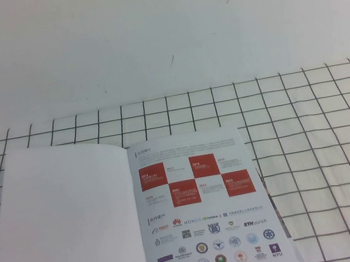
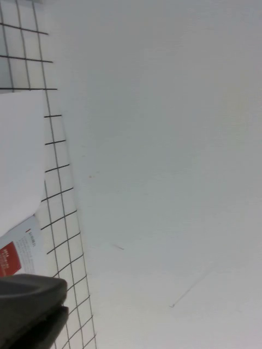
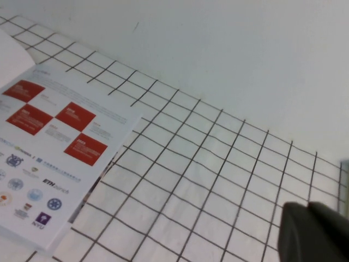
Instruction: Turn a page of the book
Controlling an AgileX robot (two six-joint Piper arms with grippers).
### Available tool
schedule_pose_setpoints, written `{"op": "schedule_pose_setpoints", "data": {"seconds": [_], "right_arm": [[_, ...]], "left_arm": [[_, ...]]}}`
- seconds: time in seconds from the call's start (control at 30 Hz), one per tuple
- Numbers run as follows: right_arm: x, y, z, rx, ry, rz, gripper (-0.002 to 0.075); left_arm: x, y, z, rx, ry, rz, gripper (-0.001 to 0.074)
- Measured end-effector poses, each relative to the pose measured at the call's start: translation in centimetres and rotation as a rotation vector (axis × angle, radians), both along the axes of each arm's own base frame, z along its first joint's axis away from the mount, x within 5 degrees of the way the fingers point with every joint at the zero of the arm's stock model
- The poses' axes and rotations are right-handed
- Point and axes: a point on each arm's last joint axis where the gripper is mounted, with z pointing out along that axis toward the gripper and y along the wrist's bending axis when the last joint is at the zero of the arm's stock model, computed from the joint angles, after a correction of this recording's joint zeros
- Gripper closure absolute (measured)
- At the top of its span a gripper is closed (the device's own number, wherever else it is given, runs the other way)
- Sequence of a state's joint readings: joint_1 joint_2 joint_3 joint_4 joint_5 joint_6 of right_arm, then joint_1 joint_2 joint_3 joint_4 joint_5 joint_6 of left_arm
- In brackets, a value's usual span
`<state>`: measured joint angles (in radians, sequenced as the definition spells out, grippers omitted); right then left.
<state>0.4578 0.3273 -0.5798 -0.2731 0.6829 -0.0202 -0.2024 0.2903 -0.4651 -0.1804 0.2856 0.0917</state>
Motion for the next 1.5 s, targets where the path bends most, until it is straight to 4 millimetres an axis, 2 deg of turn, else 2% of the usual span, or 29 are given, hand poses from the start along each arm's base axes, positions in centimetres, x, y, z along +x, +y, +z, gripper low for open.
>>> {"op": "schedule_pose_setpoints", "data": {"seconds": [0.03, 0.2, 0.43, 1.2, 1.33, 1.5], "right_arm": [[-0.2, 0.0, -1.2, 0.009, 0.002, 0.004, 0.0728], [-0.7, -0.1, -4.4, 0.051, 0.003, 0.009, 0.0728], [-0.6, 0.1, -7.4, 0.04, 0.095, 0.004, 0.0728], [-0.6, 0.1, -7.7, 0.038, 0.109, 0.004, 0.0728], [-0.6, 0.1, -7.7, 0.039, 0.109, 0.004, 0.0728], [-0.6, 0.1, -7.7, 0.039, 0.109, 0.004, 0.0728]], "left_arm": [[0.2, 0.0, -0.7, -0.006, 0.011, 0.001, 0.0738], [0.8, 0.0, -3.0, -0.011, 0.017, 0.015, 0.0738], [0.9, 0.0, -3.1, -0.018, -0.011, 0.023, 0.0738], [0.8, 0.0, -3.6, 0.011, 0.042, 0.017, 0.0738], [0.3, 0.8, -3.7, 0.169, 0.015, 0.099, 0.0738], [-0.9, 1.6, -4.2, 0.192, 0.053, 0.199, 0.0738]]}}
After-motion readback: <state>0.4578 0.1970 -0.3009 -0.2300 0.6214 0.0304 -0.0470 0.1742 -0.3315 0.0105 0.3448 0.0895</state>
